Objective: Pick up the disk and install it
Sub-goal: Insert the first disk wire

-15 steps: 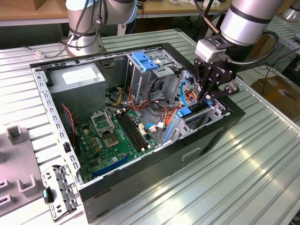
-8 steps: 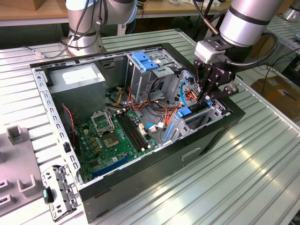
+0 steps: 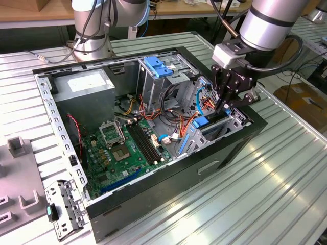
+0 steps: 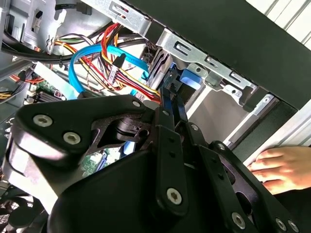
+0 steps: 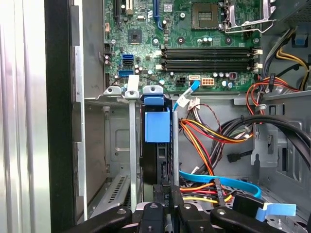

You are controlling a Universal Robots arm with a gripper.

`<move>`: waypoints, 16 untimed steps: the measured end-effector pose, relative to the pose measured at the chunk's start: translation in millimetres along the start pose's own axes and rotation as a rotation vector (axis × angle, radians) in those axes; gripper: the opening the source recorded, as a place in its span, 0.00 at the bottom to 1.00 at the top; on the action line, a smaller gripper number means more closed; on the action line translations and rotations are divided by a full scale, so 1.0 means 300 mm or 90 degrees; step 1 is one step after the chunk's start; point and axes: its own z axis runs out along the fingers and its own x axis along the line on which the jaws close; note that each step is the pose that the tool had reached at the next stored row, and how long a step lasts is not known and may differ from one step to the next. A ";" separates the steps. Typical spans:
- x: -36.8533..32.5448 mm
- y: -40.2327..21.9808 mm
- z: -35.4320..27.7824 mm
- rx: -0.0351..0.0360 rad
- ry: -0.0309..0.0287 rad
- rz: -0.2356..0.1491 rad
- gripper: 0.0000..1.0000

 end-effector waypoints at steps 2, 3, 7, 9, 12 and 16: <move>0.000 0.000 0.000 0.0000 0.0000 0.000 0.17; 0.000 0.000 -0.001 0.0000 0.0001 0.000 0.17; 0.000 0.000 -0.001 -0.0001 0.0002 0.002 0.17; -0.001 0.000 0.002 -0.0001 0.0000 0.002 0.17; -0.001 0.000 0.005 0.0000 -0.0007 0.002 0.17; -0.001 0.000 0.009 -0.0001 -0.0040 0.002 0.17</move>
